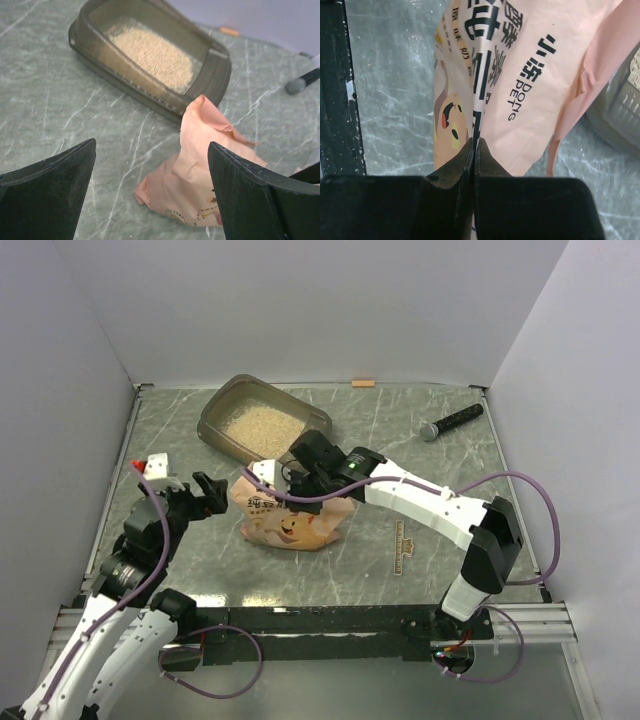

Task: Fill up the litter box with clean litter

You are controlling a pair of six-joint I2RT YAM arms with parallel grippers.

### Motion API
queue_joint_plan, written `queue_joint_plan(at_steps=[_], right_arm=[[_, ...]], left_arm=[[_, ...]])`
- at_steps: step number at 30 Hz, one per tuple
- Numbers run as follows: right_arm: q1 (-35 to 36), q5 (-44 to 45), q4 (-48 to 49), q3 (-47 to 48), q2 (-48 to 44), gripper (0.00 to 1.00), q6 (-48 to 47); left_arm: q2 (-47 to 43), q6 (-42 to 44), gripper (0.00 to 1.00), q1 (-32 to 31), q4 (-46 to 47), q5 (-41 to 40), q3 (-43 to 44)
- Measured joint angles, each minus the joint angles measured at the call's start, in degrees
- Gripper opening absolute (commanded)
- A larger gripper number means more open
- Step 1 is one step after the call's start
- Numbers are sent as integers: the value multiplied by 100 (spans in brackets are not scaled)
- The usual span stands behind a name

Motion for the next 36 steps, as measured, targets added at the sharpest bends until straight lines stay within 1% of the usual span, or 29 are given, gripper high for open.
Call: queue_joint_plan(at_steps=[2, 3, 4, 5, 6, 10, 14, 17, 22, 25, 29, 33, 36], right_arm=[[7, -90, 46, 4, 35, 28, -66], [7, -164, 96, 4, 35, 41, -103], [7, -238, 232, 4, 4, 47, -127], [9, -289, 348, 4, -26, 56, -136], [15, -321, 490, 2, -83, 99, -164], [17, -234, 844, -188, -391, 100, -96], [35, 138, 968, -385, -973, 100, 87], [44, 525, 964, -455, -1561, 100, 402], [55, 1231, 1036, -826, -2736, 100, 1401], [55, 1370, 1008, -1355, -3569, 100, 2004], [57, 1180, 920, -2046, -4551, 100, 2800], [83, 988, 896, -2752, -5237, 100, 3425], [92, 883, 804, -3075, -5504, 99, 3700]], left_arm=[[195, 0, 97, 0, -50, -2, 0], [251, -2, 97, -2, -83, -2, 0], [297, -2, 97, 0, -120, -2, 0], [326, -2, 97, 0, -146, -2, 0], [341, 0, 97, 0, -160, -2, 0], [343, 50, 97, 0, -122, 90, 2], [468, 339, 97, 7, -63, 586, 70], [848, 638, 97, 9, -70, 986, 404], [1770, 1298, 97, 7, 48, 1399, 1200], [2236, 1818, 97, 9, 140, 1641, 1425], [3132, 2776, 98, -44, 7, 1895, 1978], [3932, 3764, 98, -308, -227, 1950, 2474], [4509, 4544, 99, -485, -647, 2046, 2833]])
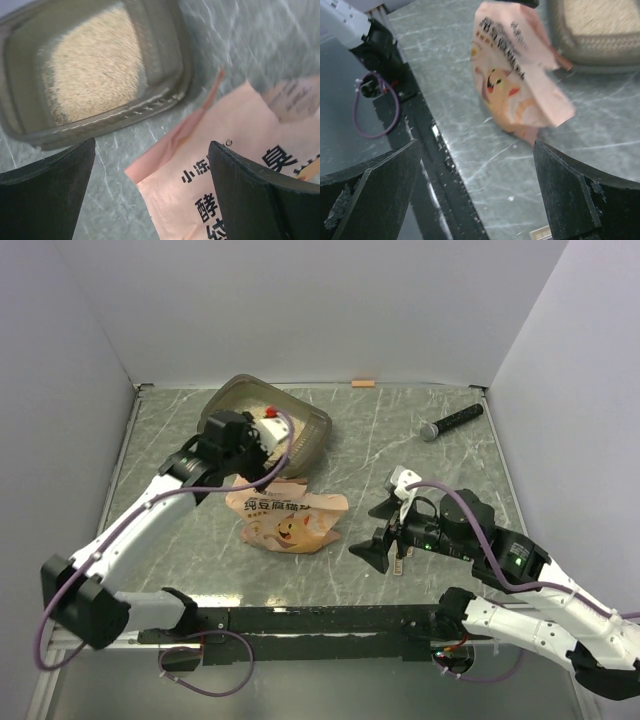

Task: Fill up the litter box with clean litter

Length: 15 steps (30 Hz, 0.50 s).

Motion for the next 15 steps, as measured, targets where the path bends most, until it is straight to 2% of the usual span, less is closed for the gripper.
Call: queue_joint_plan(at_steps=[6, 15], right_arm=[[2, -103, -94, -608, -264, 99, 208], [15, -398, -42, -1169, -501, 100, 308]], left_arm=[[927, 872, 98, -48, -903, 387, 479], [1556, 1082, 90, -44, -1856, 612, 841]])
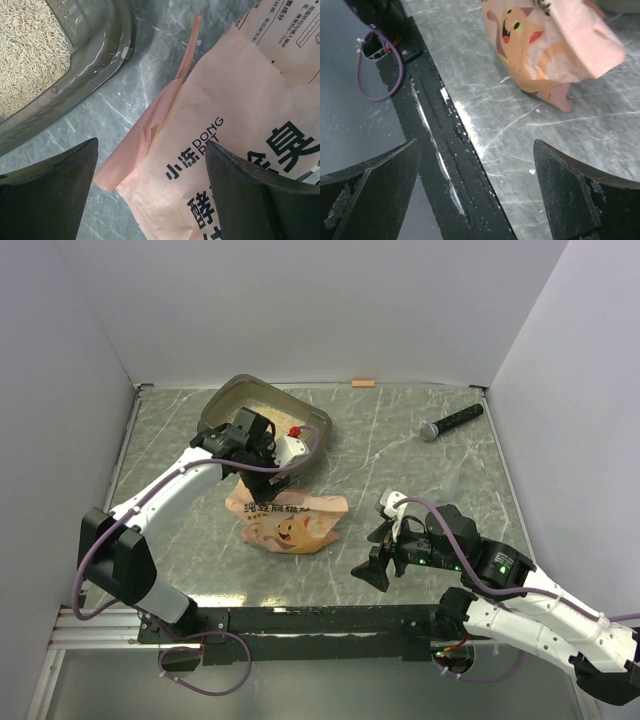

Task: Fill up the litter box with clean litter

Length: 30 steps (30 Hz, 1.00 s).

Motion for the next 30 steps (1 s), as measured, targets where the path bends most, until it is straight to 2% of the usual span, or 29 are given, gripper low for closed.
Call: queue_joint_plan(at_steps=[6, 15, 18, 19, 21, 22, 24, 25, 30], right_arm=[[0, -216, 140, -227, -57, 100, 59], [0, -310, 286, -350, -227, 100, 184], [0, -343, 299, -420, -297, 99, 229], [2, -350, 306, -428, -315, 100, 236], [0, -350, 328, -448, -345, 100, 251], [2, -350, 330, -452, -345, 100, 254], [0, -350, 337, -468, -345, 99, 271], [2, -350, 334, -474, -345, 100, 275], [2, -341, 334, -479, -391, 100, 299]], left_arm=[[160, 61, 86, 33, -181, -13, 133], [345, 85, 74, 142, -184, -103, 133], [345, 92, 60, 166, -175, -125, 131], [345, 96, 47, 177, -173, -122, 129], [345, 96, 35, 192, -173, -118, 127], [345, 94, 24, 199, -170, -114, 127], [345, 76, 11, 208, -164, -105, 127], [345, 85, 1, 212, -162, -105, 122], [310, 79, 1, 214, -101, -129, 105]])
